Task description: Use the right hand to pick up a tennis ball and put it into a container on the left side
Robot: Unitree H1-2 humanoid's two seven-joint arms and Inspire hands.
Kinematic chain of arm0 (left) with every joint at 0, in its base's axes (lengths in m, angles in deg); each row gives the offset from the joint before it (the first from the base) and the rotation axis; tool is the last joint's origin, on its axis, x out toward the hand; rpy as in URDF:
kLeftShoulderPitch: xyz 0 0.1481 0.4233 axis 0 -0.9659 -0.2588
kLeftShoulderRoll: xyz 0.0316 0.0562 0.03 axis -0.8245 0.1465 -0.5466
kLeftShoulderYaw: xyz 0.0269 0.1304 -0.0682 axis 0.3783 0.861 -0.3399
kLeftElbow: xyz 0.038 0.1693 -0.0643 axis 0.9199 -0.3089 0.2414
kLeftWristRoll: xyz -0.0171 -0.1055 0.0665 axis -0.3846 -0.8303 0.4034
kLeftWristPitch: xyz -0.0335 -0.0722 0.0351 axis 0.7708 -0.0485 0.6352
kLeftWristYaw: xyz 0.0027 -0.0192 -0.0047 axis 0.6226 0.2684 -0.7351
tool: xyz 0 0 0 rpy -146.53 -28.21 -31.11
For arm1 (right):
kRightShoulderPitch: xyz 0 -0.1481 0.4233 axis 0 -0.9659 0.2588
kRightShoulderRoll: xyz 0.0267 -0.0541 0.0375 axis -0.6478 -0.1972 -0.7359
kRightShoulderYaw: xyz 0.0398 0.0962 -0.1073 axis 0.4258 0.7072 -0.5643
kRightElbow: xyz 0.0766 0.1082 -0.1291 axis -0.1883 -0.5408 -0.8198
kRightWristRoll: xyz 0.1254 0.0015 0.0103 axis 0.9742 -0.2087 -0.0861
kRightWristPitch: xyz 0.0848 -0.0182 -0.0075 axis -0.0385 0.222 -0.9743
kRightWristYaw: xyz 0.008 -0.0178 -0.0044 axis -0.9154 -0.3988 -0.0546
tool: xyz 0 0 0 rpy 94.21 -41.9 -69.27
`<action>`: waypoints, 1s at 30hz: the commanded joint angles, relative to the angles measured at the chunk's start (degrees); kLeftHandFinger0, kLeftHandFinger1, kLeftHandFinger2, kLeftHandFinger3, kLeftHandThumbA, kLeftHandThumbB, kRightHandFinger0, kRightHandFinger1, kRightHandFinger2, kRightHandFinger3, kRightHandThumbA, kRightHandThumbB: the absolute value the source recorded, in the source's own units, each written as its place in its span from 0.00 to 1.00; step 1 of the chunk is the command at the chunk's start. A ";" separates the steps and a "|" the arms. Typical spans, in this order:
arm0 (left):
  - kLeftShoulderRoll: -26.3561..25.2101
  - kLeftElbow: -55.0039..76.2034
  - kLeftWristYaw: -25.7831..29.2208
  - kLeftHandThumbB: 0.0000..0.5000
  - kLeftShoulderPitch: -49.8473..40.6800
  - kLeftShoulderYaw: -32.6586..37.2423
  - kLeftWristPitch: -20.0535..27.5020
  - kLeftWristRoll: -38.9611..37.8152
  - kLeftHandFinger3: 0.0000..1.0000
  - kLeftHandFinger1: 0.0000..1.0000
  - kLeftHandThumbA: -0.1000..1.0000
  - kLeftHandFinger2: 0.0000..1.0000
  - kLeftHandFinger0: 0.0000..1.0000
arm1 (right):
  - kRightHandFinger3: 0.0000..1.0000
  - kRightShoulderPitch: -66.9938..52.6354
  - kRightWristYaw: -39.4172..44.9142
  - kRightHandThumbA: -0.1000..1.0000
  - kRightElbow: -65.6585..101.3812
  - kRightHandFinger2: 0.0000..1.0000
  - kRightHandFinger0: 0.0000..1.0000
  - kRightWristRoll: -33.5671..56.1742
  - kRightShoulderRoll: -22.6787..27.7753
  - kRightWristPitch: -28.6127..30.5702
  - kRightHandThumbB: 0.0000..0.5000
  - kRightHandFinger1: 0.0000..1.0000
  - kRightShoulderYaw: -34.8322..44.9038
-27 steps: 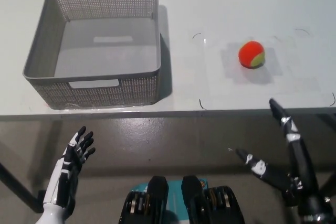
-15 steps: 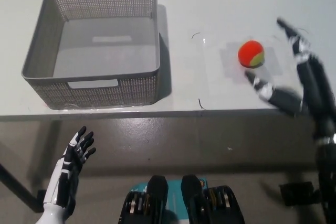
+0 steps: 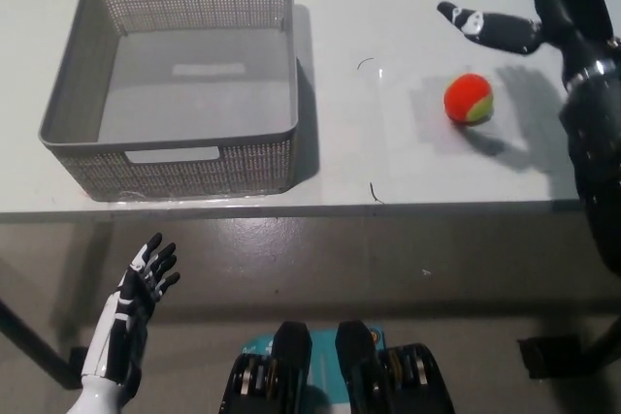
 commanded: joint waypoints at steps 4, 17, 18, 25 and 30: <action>-0.54 1.29 -0.87 0.05 0.56 0.00 2.79 -0.49 1.00 1.00 1.00 1.00 1.00 | 1.00 9.66 3.63 0.86 -10.93 1.00 1.00 0.08 0.96 -4.24 1.00 1.00 -2.76; -0.71 1.74 -1.01 0.04 0.77 0.10 2.07 -0.43 1.00 1.00 1.00 1.00 1.00 | 1.00 19.73 5.51 0.82 -35.48 1.00 1.00 4.22 -0.85 -3.21 0.99 1.00 -5.46; -0.70 1.57 -0.97 0.04 0.80 0.07 2.31 -0.36 1.00 1.00 1.00 1.00 1.00 | 1.00 20.25 5.34 0.81 -36.91 1.00 1.00 4.46 -1.04 -3.01 0.98 1.00 -5.59; -0.61 1.29 -0.92 0.07 0.93 0.11 2.17 -0.33 1.00 1.00 1.00 1.00 1.00 | 1.00 24.17 5.36 0.81 -49.59 1.00 1.00 6.78 -2.13 -0.17 1.00 1.00 -5.94; -0.56 1.14 -0.99 0.06 0.94 0.00 2.29 -0.75 1.00 1.00 1.00 1.00 1.00 | 1.00 25.33 4.16 0.86 -55.66 1.00 1.00 7.36 -2.78 2.51 1.00 1.00 -6.60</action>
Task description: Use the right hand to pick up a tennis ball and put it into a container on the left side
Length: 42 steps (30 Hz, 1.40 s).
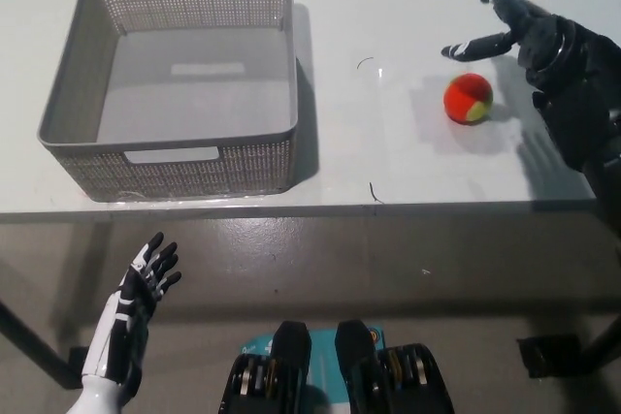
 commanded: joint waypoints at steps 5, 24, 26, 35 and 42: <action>-0.54 1.39 -0.37 0.05 0.81 0.08 1.59 0.08 1.00 1.00 1.00 1.00 1.00 | 1.00 6.18 -2.89 0.86 -8.82 1.00 1.00 1.92 -1.13 6.09 1.00 1.00 -1.38; -0.70 1.67 -0.57 0.02 0.89 -0.11 1.35 -0.52 1.00 1.00 1.00 1.00 1.00 | 1.00 4.49 -4.73 0.84 -16.31 1.00 1.00 3.18 -2.47 8.00 1.00 1.00 -3.56; -0.76 1.50 -0.45 0.02 0.97 -0.19 1.53 -0.26 1.00 1.00 1.00 1.00 1.00 | 1.00 4.51 -4.94 0.85 -16.77 1.00 1.00 3.28 -2.45 8.20 1.00 1.00 -3.95; -0.66 1.56 -0.38 0.04 1.03 -0.23 1.96 -0.18 1.00 1.00 1.00 1.00 1.00 | 1.00 4.68 -3.73 0.85 -17.15 1.00 1.00 3.68 -2.08 8.39 1.00 1.00 -5.00; -0.69 1.23 -0.33 0.04 1.66 -0.28 1.86 -0.12 1.00 1.00 1.00 1.00 1.00 | 1.00 3.33 -12.01 0.65 -16.65 1.00 1.00 5.79 -2.17 11.85 0.91 1.00 -2.81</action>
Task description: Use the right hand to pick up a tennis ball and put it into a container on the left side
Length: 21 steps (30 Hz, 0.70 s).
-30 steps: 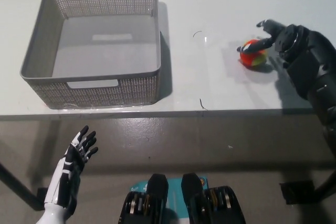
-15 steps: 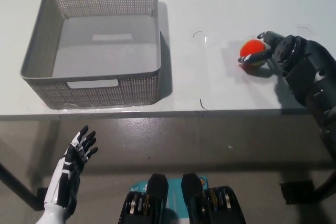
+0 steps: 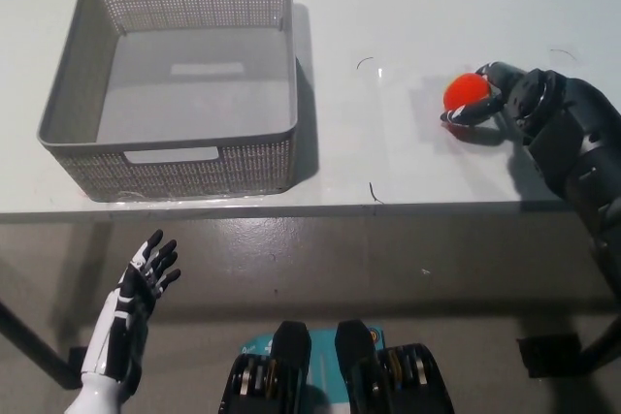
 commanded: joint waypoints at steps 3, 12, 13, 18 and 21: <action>-0.62 1.58 -0.16 0.03 1.06 -0.18 1.50 0.07 1.00 1.00 1.00 1.00 1.00 | 1.00 0.47 -16.32 0.16 1.09 0.98 0.90 2.76 0.27 8.61 0.57 0.95 2.36; -0.51 1.44 0.19 0.02 1.45 -0.32 1.38 0.39 1.00 1.00 1.00 1.00 1.00 | 0.30 -1.81 -27.65 0.00 1.16 0.31 0.19 6.18 -0.35 16.01 0.32 0.24 7.26; -0.66 1.49 0.09 0.02 1.42 -0.26 1.43 0.51 1.00 1.00 1.00 1.00 1.00 | 0.31 -1.88 -27.75 0.00 1.06 0.31 0.16 6.34 -0.27 16.20 0.31 0.21 7.41; -0.52 1.15 0.19 0.02 1.57 -0.45 1.61 0.29 1.00 1.00 1.00 1.00 1.00 | 0.44 -1.81 -28.01 0.00 0.70 0.23 0.00 7.53 -0.07 17.16 0.33 0.05 8.84; -0.41 1.44 0.21 0.00 1.66 -0.52 1.29 0.21 1.00 1.00 1.00 1.00 1.00 | 0.64 -1.49 -28.66 0.00 0.64 0.40 0.00 8.69 -0.09 18.26 0.40 0.09 10.05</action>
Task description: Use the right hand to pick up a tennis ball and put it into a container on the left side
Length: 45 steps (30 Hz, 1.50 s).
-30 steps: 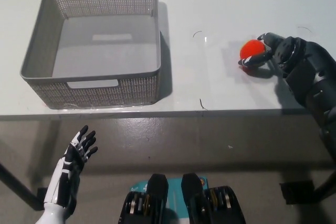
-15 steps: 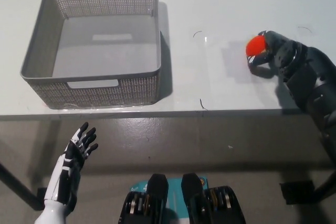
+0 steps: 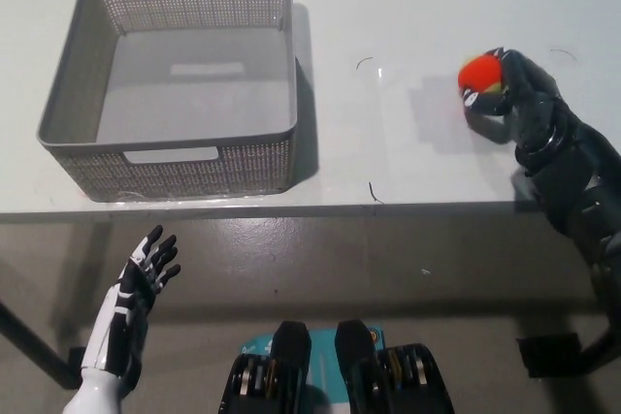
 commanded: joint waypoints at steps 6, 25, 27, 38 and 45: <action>-0.46 1.52 0.23 0.01 1.01 -0.40 1.20 0.41 1.00 1.00 1.00 1.00 1.00 | 0.75 5.08 -8.57 0.00 2.74 0.81 0.00 6.58 -0.65 10.67 0.31 0.32 5.91; -0.52 1.56 0.09 0.00 0.46 -0.33 0.98 0.78 1.00 1.00 1.00 1.00 1.00 | 1.00 4.99 -1.99 0.00 38.01 0.88 0.00 4.15 -9.68 3.82 0.30 0.50 2.57; -0.55 1.77 0.09 0.00 0.40 -0.33 0.87 0.81 1.00 1.00 1.00 1.00 1.00 | 1.00 5.72 -1.73 0.00 38.09 0.87 0.00 4.06 -11.18 4.00 0.31 0.48 1.50; -0.78 1.62 -0.06 0.00 0.91 0.22 0.95 1.84 1.00 1.00 1.00 1.00 1.00 | 0.93 13.58 -5.29 0.00 20.97 0.86 0.00 0.39 -20.49 8.77 0.34 0.42 -5.96; -0.97 1.82 -0.30 0.00 0.95 0.23 0.91 1.71 1.00 1.00 1.00 1.00 1.00 | 0.92 16.00 -5.48 0.00 7.78 0.86 0.00 0.01 -24.09 11.39 0.33 0.39 -8.53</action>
